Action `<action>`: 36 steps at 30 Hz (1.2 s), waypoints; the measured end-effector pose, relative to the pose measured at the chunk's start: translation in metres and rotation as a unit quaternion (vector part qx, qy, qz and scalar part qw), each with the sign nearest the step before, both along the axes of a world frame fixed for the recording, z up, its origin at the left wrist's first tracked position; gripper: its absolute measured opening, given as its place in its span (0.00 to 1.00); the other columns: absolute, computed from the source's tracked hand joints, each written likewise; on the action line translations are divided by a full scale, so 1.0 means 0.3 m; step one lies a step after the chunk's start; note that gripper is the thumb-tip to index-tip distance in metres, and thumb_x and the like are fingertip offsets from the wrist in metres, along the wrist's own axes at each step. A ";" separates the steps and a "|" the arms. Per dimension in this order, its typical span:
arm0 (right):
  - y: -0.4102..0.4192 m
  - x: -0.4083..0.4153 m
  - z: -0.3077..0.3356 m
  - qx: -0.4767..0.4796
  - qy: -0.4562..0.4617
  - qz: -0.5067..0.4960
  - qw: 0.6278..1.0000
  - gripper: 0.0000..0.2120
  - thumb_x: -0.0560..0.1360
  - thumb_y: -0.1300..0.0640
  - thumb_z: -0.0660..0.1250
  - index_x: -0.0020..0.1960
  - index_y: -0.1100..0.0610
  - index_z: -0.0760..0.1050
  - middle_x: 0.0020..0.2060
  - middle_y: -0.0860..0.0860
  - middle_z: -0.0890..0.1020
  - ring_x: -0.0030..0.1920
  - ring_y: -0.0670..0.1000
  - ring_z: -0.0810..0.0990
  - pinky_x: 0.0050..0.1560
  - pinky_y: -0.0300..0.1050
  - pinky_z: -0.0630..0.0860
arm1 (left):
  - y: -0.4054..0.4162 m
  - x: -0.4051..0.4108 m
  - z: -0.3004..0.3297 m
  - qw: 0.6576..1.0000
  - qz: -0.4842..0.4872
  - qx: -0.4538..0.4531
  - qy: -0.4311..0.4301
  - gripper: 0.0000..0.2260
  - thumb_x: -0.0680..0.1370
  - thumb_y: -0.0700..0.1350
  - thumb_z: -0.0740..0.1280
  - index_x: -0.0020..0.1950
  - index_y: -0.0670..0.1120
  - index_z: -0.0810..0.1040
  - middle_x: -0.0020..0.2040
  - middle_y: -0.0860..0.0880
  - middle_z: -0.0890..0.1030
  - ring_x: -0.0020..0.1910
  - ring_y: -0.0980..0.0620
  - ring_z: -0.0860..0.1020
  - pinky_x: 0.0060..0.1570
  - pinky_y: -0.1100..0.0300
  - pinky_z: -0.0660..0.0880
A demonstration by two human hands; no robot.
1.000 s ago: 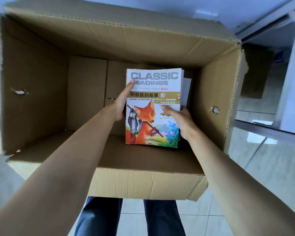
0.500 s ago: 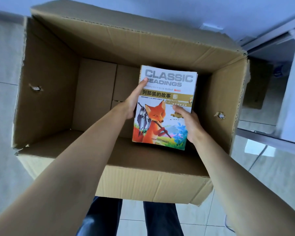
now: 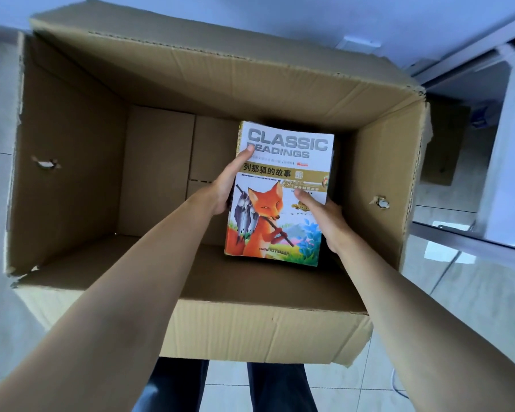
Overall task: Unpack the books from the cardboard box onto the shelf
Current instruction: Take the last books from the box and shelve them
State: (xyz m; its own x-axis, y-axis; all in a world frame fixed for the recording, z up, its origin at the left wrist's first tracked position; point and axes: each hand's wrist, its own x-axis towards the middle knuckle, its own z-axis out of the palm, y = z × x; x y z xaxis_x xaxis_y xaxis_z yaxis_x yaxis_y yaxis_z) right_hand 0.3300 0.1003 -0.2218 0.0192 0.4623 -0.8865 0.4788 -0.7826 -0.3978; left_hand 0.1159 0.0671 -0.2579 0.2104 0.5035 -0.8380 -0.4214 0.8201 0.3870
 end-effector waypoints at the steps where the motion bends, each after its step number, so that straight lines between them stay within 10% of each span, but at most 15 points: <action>1: -0.002 -0.006 0.008 0.004 0.007 -0.007 1.000 0.24 0.69 0.42 0.73 0.63 0.48 0.78 0.67 0.53 0.74 0.67 0.52 0.75 0.70 0.50 0.70 | -0.001 -0.009 0.009 1.000 -0.004 -0.002 0.004 0.26 0.74 0.69 0.61 0.61 0.52 0.79 0.56 0.46 0.86 0.54 0.47 0.85 0.54 0.51 0.77; 9: -0.048 -0.073 0.160 0.038 0.067 -0.047 0.996 0.26 0.67 0.44 0.76 0.63 0.49 0.78 0.66 0.54 0.75 0.66 0.53 0.76 0.70 0.54 0.70 | -0.005 -0.084 0.214 1.000 0.018 0.006 0.018 0.25 0.73 0.66 0.62 0.58 0.49 0.80 0.55 0.43 0.85 0.54 0.44 0.84 0.62 0.48 0.75; 13: -0.050 -0.136 0.280 0.057 0.068 -0.046 0.995 0.40 0.54 0.32 0.76 0.62 0.47 0.76 0.67 0.55 0.73 0.66 0.56 0.75 0.68 0.58 0.72 | -0.008 -0.130 0.360 0.998 0.053 0.035 0.028 0.20 0.77 0.63 0.60 0.55 0.49 0.80 0.49 0.46 0.87 0.46 0.48 0.86 0.46 0.57 0.81; 23: -0.086 -0.385 0.746 0.167 0.099 0.024 0.981 0.58 0.59 0.40 0.79 0.79 0.49 0.50 0.75 0.54 0.65 0.76 0.56 0.61 0.75 0.61 0.60 | -0.215 -0.326 0.871 0.972 0.201 0.106 0.051 0.21 0.75 0.62 0.63 0.49 0.47 0.87 0.50 0.41 0.87 0.46 0.44 0.86 0.40 0.56 0.82; 29: -0.142 -0.642 1.102 0.140 0.203 0.158 0.956 0.44 0.48 0.32 0.79 0.59 0.51 0.80 0.64 0.57 0.77 0.69 0.60 0.72 0.70 0.61 0.68 | -0.446 -0.529 1.265 0.939 0.281 0.149 0.133 0.24 0.73 0.65 0.60 0.47 0.50 0.88 0.49 0.42 0.87 0.45 0.45 0.86 0.39 0.58 0.82; 36: -0.393 -1.013 1.483 0.152 0.297 0.219 0.917 0.40 0.52 0.41 0.81 0.59 0.57 0.76 0.58 0.58 0.81 0.56 0.58 0.83 0.60 0.58 0.78 | -0.814 -0.793 1.650 0.881 0.382 0.210 0.185 0.23 0.74 0.64 0.62 0.50 0.49 0.87 0.53 0.42 0.86 0.48 0.44 0.86 0.41 0.58 0.82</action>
State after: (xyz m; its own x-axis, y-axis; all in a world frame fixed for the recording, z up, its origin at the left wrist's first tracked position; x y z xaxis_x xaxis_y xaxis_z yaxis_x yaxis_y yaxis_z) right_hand 0.0262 -0.0177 0.2231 -0.6717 0.5382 -0.5090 0.3490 -0.3762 -0.8583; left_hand -0.1221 -0.1771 0.2371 -0.5731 0.6616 -0.4836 -0.5695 0.1027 0.8155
